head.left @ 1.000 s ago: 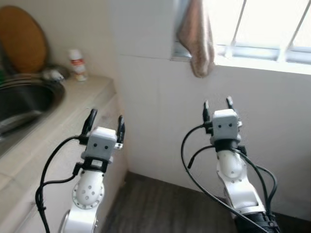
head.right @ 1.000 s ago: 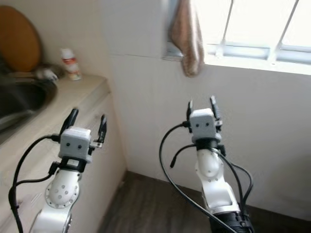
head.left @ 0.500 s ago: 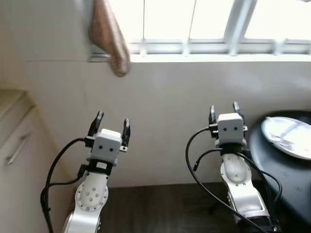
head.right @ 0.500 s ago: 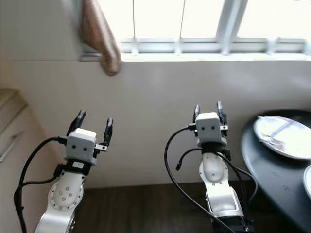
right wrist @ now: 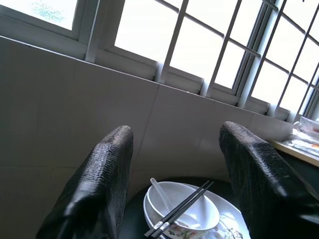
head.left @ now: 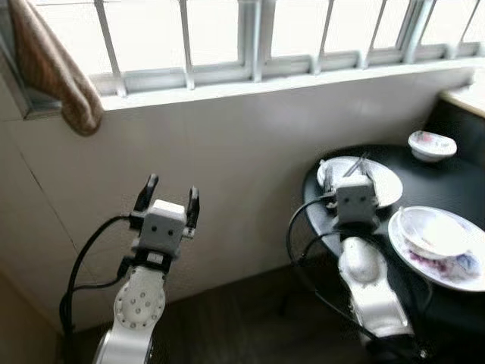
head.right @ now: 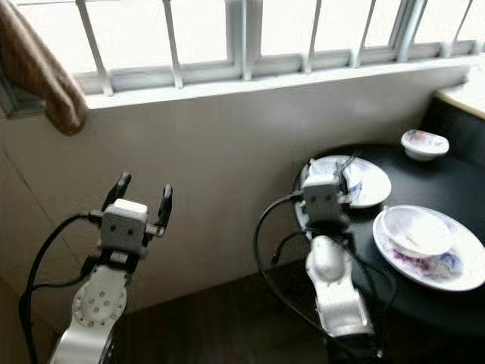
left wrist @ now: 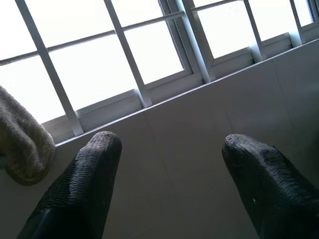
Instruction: Kitchen organization
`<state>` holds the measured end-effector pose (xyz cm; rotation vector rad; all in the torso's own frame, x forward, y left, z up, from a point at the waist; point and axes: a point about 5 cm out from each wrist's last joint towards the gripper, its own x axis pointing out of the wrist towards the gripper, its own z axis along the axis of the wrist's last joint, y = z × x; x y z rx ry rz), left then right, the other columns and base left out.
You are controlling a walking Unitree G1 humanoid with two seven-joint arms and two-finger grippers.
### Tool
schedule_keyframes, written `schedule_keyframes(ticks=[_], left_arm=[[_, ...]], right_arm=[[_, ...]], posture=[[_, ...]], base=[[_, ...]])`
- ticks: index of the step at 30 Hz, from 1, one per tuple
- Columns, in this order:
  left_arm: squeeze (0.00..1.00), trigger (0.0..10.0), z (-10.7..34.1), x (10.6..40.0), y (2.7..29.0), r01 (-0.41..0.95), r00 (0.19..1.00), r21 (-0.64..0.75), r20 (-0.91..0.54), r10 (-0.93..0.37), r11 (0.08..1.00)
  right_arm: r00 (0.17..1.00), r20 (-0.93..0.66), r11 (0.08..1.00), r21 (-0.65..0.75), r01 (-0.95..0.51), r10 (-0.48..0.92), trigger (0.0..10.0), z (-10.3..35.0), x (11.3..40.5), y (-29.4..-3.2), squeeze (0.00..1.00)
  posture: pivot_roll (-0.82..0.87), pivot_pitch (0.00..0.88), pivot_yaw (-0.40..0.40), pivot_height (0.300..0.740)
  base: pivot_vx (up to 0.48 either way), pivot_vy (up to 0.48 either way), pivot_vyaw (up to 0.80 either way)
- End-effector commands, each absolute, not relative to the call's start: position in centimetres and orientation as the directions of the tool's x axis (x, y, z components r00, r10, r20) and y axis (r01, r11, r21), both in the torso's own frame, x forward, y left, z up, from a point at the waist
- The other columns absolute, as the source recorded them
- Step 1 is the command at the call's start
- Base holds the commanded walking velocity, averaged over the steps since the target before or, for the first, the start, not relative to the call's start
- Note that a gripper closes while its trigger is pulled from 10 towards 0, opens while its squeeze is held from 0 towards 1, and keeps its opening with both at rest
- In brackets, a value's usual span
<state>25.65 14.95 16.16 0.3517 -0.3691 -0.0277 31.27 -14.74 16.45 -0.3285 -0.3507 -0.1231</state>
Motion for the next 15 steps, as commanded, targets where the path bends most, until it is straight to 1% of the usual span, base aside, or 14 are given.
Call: schedule_keyframes(ticks=[1,9,14,15], left_arm=[[0.00,10.0,16.08,25.72,14.96,-0.039,0.936,0.342,0.341,-0.086,0.939],[0.00,10.0,15.96,25.73,14.89,-0.037,0.938,0.342,0.336,-0.085,0.939],[0.00,10.0,16.01,25.80,15.05,-0.039,0.938,0.326,0.338,-0.078,0.944],[0.00,10.0,15.96,25.82,15.11,-0.041,0.939,0.327,0.335,-0.075,0.944]], right_arm=[[0.936,0.348,0.938,-0.300,0.171,-0.059,10.0,16.56,31.61,-14.87,0.00],[0.943,0.332,0.925,-0.345,0.157,-0.036,10.0,16.29,31.79,-14.44,0.00],[0.943,0.331,0.925,-0.344,0.161,-0.041,10.0,16.34,31.92,-14.47,0.00],[0.945,0.322,0.931,-0.327,0.164,-0.053,10.0,16.25,31.97,-14.61,0.00]], posture=[[-0.02,0.000,0.008,0.740],[-0.02,0.000,0.006,0.740],[-0.02,0.000,0.006,0.740],[-0.02,0.000,0.007,0.740]], base=[[0.000,-0.480,0.00],[0.000,-0.480,0.00],[0.000,0.000,0.80],[0.000,0.000,0.00]])
